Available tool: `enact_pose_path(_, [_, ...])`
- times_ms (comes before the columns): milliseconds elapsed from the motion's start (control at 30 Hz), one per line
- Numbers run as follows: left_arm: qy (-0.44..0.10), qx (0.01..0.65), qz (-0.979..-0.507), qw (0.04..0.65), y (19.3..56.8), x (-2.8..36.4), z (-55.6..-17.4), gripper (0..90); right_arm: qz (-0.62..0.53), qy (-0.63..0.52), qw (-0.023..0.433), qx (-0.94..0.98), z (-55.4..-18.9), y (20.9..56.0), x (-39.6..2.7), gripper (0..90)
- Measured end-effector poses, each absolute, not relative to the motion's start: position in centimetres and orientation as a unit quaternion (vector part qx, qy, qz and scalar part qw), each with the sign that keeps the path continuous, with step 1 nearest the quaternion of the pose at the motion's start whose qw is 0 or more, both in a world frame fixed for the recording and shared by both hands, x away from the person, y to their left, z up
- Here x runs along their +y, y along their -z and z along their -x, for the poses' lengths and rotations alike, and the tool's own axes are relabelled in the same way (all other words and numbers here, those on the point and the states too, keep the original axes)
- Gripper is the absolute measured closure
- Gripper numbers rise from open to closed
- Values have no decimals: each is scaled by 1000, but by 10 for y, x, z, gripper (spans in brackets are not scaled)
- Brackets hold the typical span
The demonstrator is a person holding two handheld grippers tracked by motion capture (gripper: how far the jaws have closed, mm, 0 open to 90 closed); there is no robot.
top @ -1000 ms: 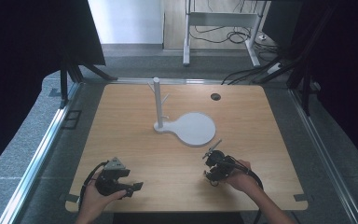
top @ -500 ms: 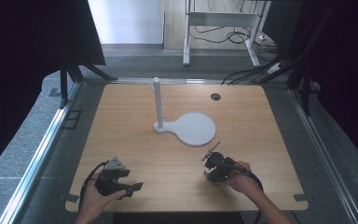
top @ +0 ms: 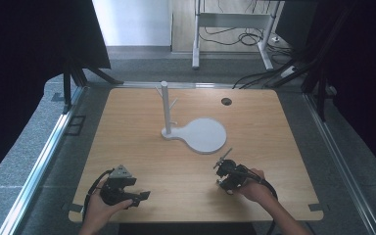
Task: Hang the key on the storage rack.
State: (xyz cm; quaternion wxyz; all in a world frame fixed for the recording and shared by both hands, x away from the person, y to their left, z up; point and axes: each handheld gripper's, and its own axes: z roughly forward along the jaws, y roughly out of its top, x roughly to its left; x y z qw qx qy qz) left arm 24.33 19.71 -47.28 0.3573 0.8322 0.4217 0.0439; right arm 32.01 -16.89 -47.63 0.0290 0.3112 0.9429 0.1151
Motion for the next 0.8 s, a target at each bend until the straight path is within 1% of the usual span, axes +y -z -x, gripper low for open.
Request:
enact_pose_path(433, [-45, 423, -831, 358, 472, 199, -243, 235, -315, -146, 53, 936, -328, 448, -174, 849])
enact_pose_path(800, [-46, 422, -831, 358, 472, 200, -243, 234, -312, -165, 71, 933, -336, 427, -168, 849])
